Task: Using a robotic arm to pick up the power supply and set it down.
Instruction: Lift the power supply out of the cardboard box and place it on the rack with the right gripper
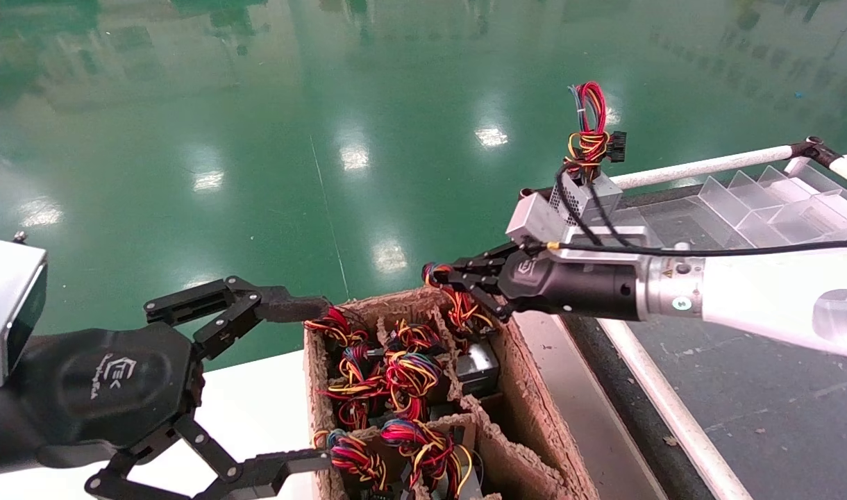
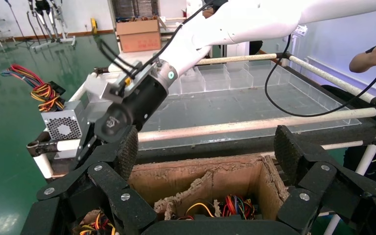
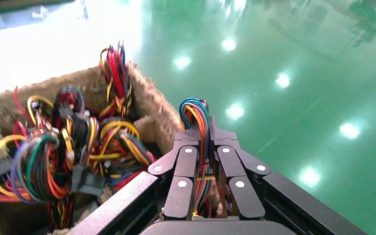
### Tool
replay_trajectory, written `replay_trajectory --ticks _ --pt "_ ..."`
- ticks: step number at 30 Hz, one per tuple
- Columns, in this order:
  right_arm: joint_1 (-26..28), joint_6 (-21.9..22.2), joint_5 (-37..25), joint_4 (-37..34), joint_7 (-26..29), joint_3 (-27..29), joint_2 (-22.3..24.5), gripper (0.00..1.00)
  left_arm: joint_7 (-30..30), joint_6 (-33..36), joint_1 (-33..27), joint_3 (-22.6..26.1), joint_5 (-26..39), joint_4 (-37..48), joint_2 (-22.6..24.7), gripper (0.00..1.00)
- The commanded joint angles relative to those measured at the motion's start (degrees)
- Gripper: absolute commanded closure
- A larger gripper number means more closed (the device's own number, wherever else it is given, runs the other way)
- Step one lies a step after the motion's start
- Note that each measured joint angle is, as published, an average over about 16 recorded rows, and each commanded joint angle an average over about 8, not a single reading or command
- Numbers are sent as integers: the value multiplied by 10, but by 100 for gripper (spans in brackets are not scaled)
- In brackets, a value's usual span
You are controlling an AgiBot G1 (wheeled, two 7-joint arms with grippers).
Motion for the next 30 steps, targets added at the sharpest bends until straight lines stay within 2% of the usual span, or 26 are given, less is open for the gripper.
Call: replay_trajectory --ticks 1,9,14,25,30 --pt "1 -8 8 0 -2 6 6 100 0 0 0 0 0 0 0 0" --pt "35 -29 31 5 9 22 30 100 0 0 0 0 0 0 0 0" --pt "64 -21 38 8 16 27 36 100 0 0 0 0 0 0 0 0" --pt "127 44 51 12 19 37 21 100 0 0 0 1 0 0 0 0" --pt "159 96 54 14 5 40 12 100 0 0 0 1 -1 0 0 0"
